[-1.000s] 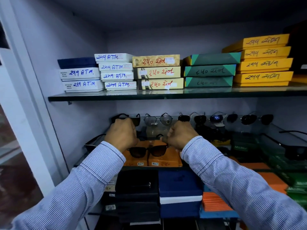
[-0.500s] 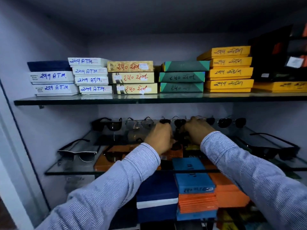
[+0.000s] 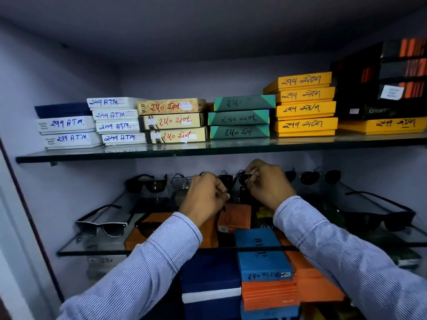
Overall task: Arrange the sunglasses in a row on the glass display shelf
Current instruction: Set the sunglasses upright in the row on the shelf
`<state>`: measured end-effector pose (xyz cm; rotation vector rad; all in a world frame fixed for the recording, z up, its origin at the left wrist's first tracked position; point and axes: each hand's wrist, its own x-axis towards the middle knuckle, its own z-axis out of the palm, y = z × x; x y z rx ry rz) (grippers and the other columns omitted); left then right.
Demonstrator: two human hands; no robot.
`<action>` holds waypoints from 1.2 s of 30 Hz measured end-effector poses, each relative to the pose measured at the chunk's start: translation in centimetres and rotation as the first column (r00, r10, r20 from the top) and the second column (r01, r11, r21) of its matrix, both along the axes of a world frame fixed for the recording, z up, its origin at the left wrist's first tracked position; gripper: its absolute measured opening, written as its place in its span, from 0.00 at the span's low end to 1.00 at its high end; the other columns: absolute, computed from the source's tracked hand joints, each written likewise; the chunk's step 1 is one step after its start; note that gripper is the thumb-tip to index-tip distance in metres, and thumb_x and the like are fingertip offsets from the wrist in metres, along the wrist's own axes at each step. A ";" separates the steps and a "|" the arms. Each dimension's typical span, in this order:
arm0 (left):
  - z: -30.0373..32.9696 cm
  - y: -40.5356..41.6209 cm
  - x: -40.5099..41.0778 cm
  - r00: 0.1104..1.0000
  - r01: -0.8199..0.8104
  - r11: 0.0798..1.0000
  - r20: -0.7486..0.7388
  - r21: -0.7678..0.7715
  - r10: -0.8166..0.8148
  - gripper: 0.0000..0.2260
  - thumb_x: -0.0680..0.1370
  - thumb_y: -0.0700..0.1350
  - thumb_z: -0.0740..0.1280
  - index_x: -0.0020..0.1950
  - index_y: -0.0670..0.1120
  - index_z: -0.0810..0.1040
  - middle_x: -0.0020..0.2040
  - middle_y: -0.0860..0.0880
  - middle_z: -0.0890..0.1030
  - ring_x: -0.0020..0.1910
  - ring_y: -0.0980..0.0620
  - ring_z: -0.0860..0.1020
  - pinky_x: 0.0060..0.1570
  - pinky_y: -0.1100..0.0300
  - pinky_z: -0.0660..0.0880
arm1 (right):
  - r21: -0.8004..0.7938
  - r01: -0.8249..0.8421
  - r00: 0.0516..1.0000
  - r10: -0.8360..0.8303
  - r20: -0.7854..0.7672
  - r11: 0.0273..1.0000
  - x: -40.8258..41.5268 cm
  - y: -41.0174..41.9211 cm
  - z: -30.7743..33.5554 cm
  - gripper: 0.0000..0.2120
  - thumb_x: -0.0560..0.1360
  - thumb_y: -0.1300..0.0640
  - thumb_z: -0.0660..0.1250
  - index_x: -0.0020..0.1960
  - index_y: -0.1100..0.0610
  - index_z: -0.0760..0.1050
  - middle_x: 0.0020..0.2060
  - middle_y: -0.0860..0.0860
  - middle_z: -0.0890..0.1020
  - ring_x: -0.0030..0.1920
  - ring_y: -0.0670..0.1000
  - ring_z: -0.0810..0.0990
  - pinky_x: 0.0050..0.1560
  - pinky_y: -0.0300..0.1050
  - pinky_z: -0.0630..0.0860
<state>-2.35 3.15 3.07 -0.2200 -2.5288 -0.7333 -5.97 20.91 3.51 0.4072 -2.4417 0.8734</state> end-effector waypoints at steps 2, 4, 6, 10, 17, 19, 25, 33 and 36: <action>0.3 0.1 1.5 0.997 -0.011 1.000 -0.075 -0.018 0.010 0.03 0.74 0.42 0.75 0.46 0.45 0.86 0.41 0.50 0.86 0.41 0.56 0.83 0.46 0.62 0.82 | -0.304 -0.054 0.966 0.127 0.225 0.951 0.9 -0.6 0.6 0.06 0.77 0.56 0.67 0.49 0.58 0.79 0.38 0.54 0.86 0.31 0.52 0.82 0.31 0.39 0.79; 0.5 0.5 2.8 0.991 -0.009 0.999 -0.134 -0.051 0.002 0.02 0.75 0.41 0.73 0.45 0.46 0.85 0.39 0.51 0.86 0.38 0.56 0.83 0.44 0.61 0.82 | -0.543 -0.076 0.837 0.349 0.421 0.836 1.9 -1.4 1.2 0.14 0.79 0.51 0.65 0.49 0.62 0.79 0.39 0.58 0.87 0.25 0.52 0.79 0.26 0.41 0.78; 0.4 0.8 3.7 0.986 0.008 0.997 -0.165 -0.078 -0.021 0.03 0.76 0.40 0.71 0.45 0.47 0.85 0.39 0.52 0.85 0.37 0.57 0.82 0.41 0.61 0.82 | -0.608 -0.111 0.797 0.436 0.418 0.786 2.5 -2.1 1.3 0.15 0.78 0.49 0.68 0.48 0.63 0.80 0.38 0.57 0.86 0.24 0.50 0.79 0.24 0.40 0.78; 0.4 0.9 4.7 0.977 0.050 0.995 -0.203 -0.090 -0.067 0.06 0.77 0.41 0.72 0.52 0.46 0.85 0.46 0.51 0.87 0.43 0.55 0.83 0.47 0.62 0.81 | -0.586 -0.181 0.870 0.406 0.280 0.790 2.5 -2.5 0.9 0.07 0.76 0.58 0.71 0.39 0.58 0.81 0.34 0.55 0.84 0.27 0.48 0.80 0.26 0.36 0.78; 0.8 -1.3 4.6 0.956 -0.026 0.988 -0.292 -0.151 -0.019 0.15 0.78 0.39 0.69 0.64 0.48 0.81 0.58 0.49 0.84 0.53 0.58 0.74 0.55 0.72 0.72 | -0.506 -0.191 0.922 0.331 0.203 0.841 2.4 -1.8 0.4 0.09 0.77 0.61 0.70 0.53 0.65 0.85 0.43 0.63 0.88 0.36 0.54 0.86 0.48 0.53 0.86; 0.8 -1.9 4.1 0.960 -0.103 0.955 -0.279 -0.277 0.022 0.20 0.78 0.41 0.69 0.70 0.49 0.77 0.62 0.48 0.79 0.61 0.51 0.72 0.64 0.58 0.73 | -0.432 -0.182 0.946 0.277 0.168 0.883 2.7 -1.5 0.6 0.10 0.76 0.60 0.71 0.53 0.65 0.85 0.42 0.60 0.88 0.34 0.50 0.86 0.44 0.48 0.86; 1.2 -2.6 3.7 0.991 -0.063 0.956 -0.133 -0.286 0.025 0.11 0.78 0.45 0.70 0.59 0.47 0.85 0.54 0.48 0.77 0.56 0.50 0.74 0.56 0.58 0.73 | -0.108 -0.120 0.992 0.123 0.022 0.987 3.6 -1.0 1.6 0.09 0.76 0.58 0.71 0.46 0.61 0.88 0.31 0.51 0.84 0.29 0.46 0.84 0.32 0.28 0.76; 2.1 -3.0 2.5 0.991 -0.061 0.997 0.123 0.043 0.056 0.08 0.67 0.44 0.81 0.44 0.45 0.87 0.30 0.54 0.81 0.22 0.64 0.74 0.31 0.68 0.74 | 0.056 0.012 0.994 -0.018 0.106 0.998 1.2 -0.5 0.8 0.11 0.71 0.55 0.75 0.45 0.64 0.86 0.43 0.61 0.86 0.45 0.58 0.85 0.53 0.51 0.83; 1.6 -3.5 1.7 0.983 -0.112 0.990 0.155 0.082 0.099 0.05 0.66 0.41 0.81 0.39 0.44 0.87 0.30 0.55 0.81 0.28 0.61 0.75 0.47 0.58 0.82 | 0.080 0.055 0.983 -0.068 0.173 0.995 0.3 -0.4 0.2 0.08 0.69 0.56 0.76 0.41 0.63 0.86 0.43 0.59 0.87 0.45 0.56 0.85 0.54 0.51 0.84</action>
